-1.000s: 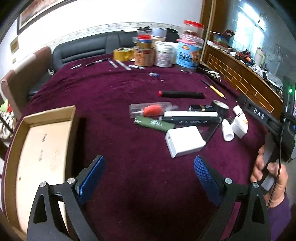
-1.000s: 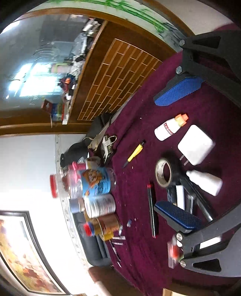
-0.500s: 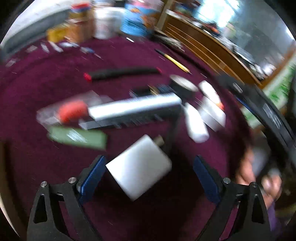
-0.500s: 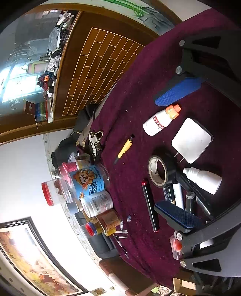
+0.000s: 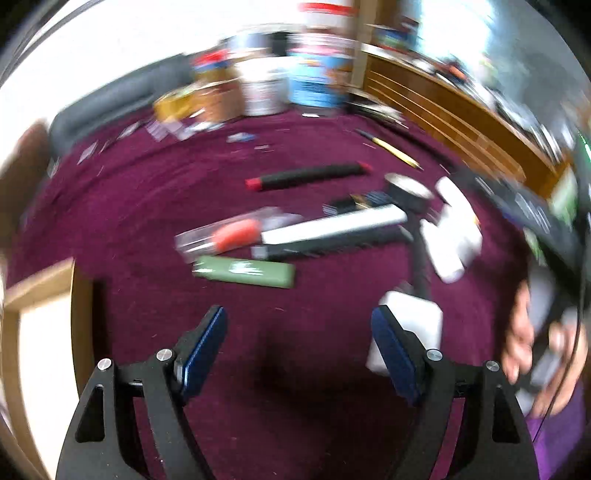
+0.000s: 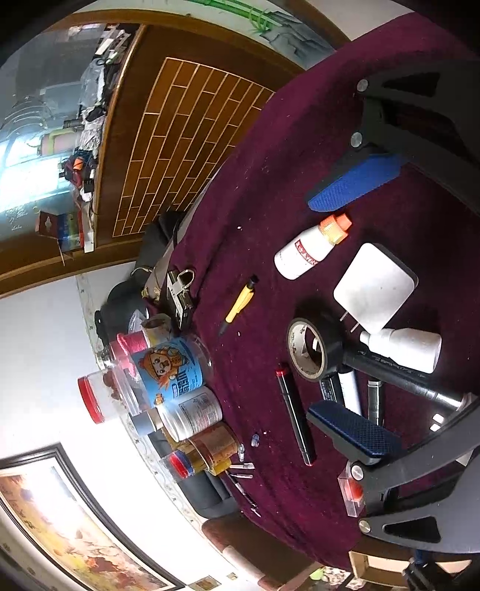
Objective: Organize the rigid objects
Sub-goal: 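Reach the left tool to the green lighter and close on it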
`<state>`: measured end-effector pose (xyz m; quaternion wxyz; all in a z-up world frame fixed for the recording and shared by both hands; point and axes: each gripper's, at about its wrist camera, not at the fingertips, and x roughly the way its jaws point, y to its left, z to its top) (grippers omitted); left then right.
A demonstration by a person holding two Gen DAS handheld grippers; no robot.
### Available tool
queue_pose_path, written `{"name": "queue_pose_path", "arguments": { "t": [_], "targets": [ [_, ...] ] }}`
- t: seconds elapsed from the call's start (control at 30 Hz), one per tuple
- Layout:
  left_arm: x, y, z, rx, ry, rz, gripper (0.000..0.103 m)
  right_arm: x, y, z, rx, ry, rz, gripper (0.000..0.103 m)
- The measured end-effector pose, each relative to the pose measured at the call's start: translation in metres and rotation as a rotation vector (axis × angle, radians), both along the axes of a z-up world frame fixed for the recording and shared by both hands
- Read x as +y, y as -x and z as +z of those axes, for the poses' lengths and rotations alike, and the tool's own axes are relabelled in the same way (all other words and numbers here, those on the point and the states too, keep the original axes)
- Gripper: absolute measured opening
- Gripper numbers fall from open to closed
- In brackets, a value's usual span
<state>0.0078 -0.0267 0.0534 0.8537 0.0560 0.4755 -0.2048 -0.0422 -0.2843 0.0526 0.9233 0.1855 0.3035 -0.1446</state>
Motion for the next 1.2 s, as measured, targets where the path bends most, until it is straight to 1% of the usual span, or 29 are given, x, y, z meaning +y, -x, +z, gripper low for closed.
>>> {"name": "queue_pose_path", "arguments": {
  "t": [0.07, 0.1, 0.17, 0.2, 0.3, 0.4, 0.43, 0.47, 0.5, 0.53, 0.57, 0.6, 0.63, 0.67, 0.73, 0.8, 0.83, 0.87, 0.9, 0.97, 1.03, 1.07, 1.13, 1.17, 1.2],
  "targets": [
    [0.019, -0.022, -0.005, 0.063, 0.058, 0.115, 0.075, -0.002, -0.001, -0.001, 0.005, -0.015, -0.004, 0.103],
    [0.024, -0.032, -0.009, 0.072, 0.063, 0.168, 0.075, -0.002, -0.002, -0.002, 0.007, -0.018, -0.001, 0.103],
    [0.021, -0.043, -0.017, 0.046, 0.011, 0.218, 0.075, 0.001, -0.003, -0.002, 0.011, -0.010, 0.006, 0.103],
    [0.018, -0.046, -0.024, 0.028, -0.034, 0.240, 0.075, 0.002, -0.003, -0.002, 0.011, -0.002, 0.009, 0.103],
    [0.007, -0.057, -0.037, -0.005, -0.127, 0.296, 0.076, 0.004, -0.003, -0.001, 0.012, 0.016, 0.010, 0.103],
    [0.010, -0.065, -0.040, -0.031, -0.132, 0.331, 0.075, 0.003, -0.004, -0.002, 0.019, 0.010, 0.007, 0.103],
    [0.013, -0.066, -0.040, -0.017, -0.111, 0.321, 0.072, 0.003, -0.004, -0.003, 0.021, 0.010, 0.003, 0.103],
    [0.016, -0.065, -0.040, 0.003, -0.062, 0.286, 0.057, 0.003, -0.004, -0.003, 0.022, 0.009, 0.001, 0.103],
    [0.015, -0.065, -0.039, 0.015, -0.037, 0.253, 0.041, 0.003, -0.004, -0.003, 0.024, 0.008, -0.001, 0.103],
    [0.014, -0.062, -0.035, 0.015, -0.051, 0.215, 0.040, 0.003, -0.004, -0.003, 0.027, 0.007, -0.002, 0.103],
    [0.011, -0.057, -0.032, 0.011, -0.078, 0.186, 0.025, 0.003, -0.005, -0.004, 0.031, 0.007, -0.002, 0.103],
    [0.008, -0.054, -0.030, 0.023, -0.085, 0.152, 0.010, 0.003, -0.006, -0.004, 0.036, 0.004, 0.000, 0.103],
    [0.005, -0.050, -0.029, 0.036, -0.093, 0.123, 0.008, 0.003, -0.006, -0.005, 0.040, 0.002, 0.003, 0.103],
    [0.003, -0.044, -0.029, 0.060, -0.105, 0.089, 0.007, 0.003, -0.007, -0.006, 0.046, 0.000, 0.007, 0.103],
    [0.003, -0.035, -0.031, 0.119, -0.103, 0.041, 0.007, 0.003, -0.007, -0.007, 0.053, 0.000, 0.007, 0.103],
    [0.005, -0.032, -0.025, 0.129, -0.073, 0.046, 0.009, 0.002, -0.006, -0.007, 0.052, -0.006, 0.002, 0.103],
    [0.010, -0.033, -0.023, 0.132, -0.049, 0.065, 0.011, 0.001, -0.006, -0.007, 0.051, -0.009, -0.001, 0.103],
    [0.018, -0.038, -0.022, 0.144, -0.013, 0.122, 0.019, 0.000, -0.006, -0.008, 0.051, -0.013, -0.004, 0.103],
    [0.023, -0.042, -0.021, 0.148, 0.008, 0.179, 0.031, 0.000, -0.006, -0.008, 0.052, -0.017, -0.004, 0.103],
    [0.031, -0.050, -0.019, 0.122, 0.054, 0.275, 0.042, 0.000, -0.007, -0.009, 0.054, -0.022, 0.000, 0.103],
    [0.029, -0.055, -0.019, 0.101, 0.064, 0.291, 0.042, 0.002, -0.007, -0.009, 0.057, -0.013, 0.006, 0.103],
    [0.023, -0.056, -0.020, 0.093, 0.046, 0.286, 0.042, 0.003, -0.008, -0.009, 0.059, -0.008, 0.007, 0.103],
    [0.005, -0.061, -0.026, 0.051, -0.079, 0.278, 0.043, 0.005, -0.009, -0.009, 0.063, -0.001, 0.011, 0.103],
    [-0.002, -0.058, -0.027, 0.013, -0.109, 0.278, 0.044, 0.006, -0.010, -0.010, 0.067, 0.002, 0.016, 0.103],
    [-0.007, -0.059, -0.030, -0.003, -0.153, 0.282, 0.047, 0.007, -0.010, -0.010, 0.069, 0.003, 0.020, 0.103]
  ]
}}
